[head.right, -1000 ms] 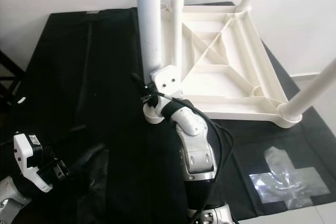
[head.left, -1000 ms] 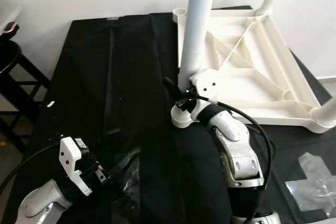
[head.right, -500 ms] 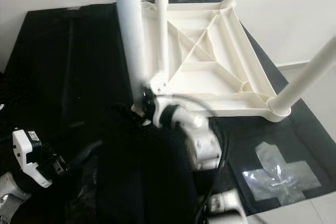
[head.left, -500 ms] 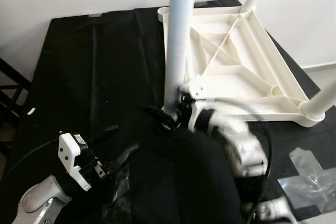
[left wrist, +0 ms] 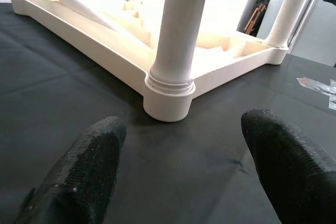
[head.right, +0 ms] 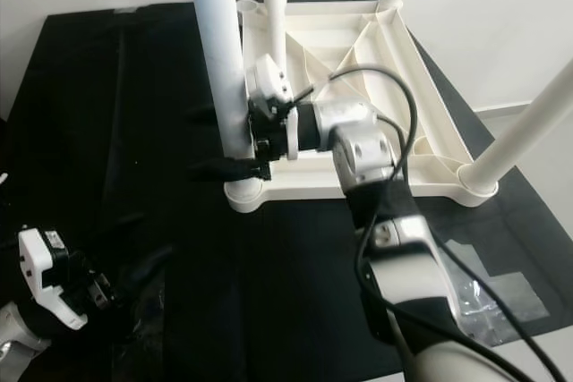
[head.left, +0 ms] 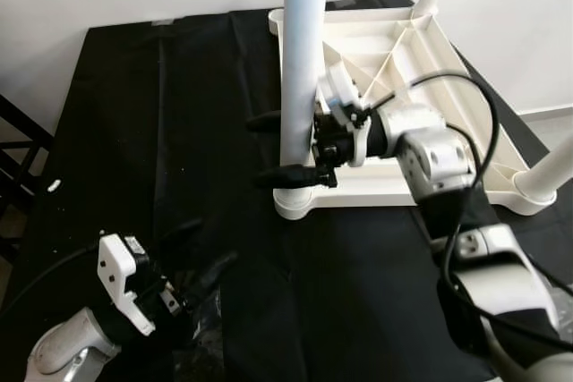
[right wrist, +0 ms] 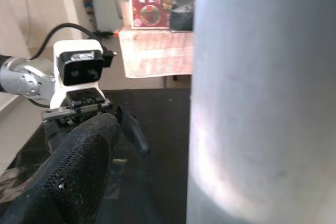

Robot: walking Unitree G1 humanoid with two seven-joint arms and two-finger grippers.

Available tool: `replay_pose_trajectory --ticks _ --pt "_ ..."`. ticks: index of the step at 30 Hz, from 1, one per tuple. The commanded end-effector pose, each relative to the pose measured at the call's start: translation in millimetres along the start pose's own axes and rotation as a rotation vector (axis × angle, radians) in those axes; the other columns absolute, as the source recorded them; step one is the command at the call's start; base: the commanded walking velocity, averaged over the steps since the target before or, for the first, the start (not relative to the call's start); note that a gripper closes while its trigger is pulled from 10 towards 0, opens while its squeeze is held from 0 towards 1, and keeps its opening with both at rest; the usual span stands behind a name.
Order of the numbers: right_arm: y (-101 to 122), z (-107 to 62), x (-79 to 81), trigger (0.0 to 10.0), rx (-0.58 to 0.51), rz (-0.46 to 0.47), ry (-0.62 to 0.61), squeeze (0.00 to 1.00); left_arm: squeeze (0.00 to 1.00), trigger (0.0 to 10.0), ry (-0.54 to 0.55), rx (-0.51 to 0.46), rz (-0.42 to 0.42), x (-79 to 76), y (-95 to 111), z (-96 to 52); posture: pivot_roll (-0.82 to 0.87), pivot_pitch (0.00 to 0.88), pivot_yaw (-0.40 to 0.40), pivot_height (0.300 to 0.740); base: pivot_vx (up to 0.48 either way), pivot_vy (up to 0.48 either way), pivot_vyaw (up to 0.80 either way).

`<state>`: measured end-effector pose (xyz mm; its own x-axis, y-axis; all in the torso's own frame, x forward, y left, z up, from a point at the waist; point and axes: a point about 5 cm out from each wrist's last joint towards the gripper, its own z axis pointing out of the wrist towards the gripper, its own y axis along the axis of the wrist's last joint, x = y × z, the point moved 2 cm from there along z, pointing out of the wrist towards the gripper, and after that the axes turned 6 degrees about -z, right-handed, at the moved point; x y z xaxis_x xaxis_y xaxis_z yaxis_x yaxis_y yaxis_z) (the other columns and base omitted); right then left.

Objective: Building children table

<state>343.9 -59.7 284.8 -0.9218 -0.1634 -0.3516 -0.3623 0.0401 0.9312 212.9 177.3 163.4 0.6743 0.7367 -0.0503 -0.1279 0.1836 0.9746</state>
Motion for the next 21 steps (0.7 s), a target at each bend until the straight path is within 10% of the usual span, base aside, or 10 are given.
replay_pose_trajectory --ticks 1,4,5,21 --pt "1 13.3 2.3 10.0 -0.013 0.011 0.092 0.0 0.0 10.0 0.002 0.016 -0.007 -3.2 0 -3.9 -0.05 0.271 -0.038 0.74 0.0 0.0 0.0" --pt "1 16.3 1.4 10.0 -0.039 0.061 0.126 0.0 0.0 10.0 0.008 0.018 -0.01 -3.8 0 -5.5 -0.04 0.274 -0.039 0.74 0.0 0.0 0.0" --pt "-1 17.7 0.4 0.7 -0.046 0.08 0.127 0.0 0.0 10.0 0.009 0.018 -0.01 -4.2 0 -6.0 -0.04 0.273 -0.04 0.74 0.0 0.0 0.0" --pt "-12 5.1 -6.8 0.0 -0.061 0.036 -0.026 0.0 0.0 10.0 0.01 0.018 -0.015 -5.6 -2 -3.9 -0.08 0.255 -0.048 0.74 0.0 0.0 0.0"
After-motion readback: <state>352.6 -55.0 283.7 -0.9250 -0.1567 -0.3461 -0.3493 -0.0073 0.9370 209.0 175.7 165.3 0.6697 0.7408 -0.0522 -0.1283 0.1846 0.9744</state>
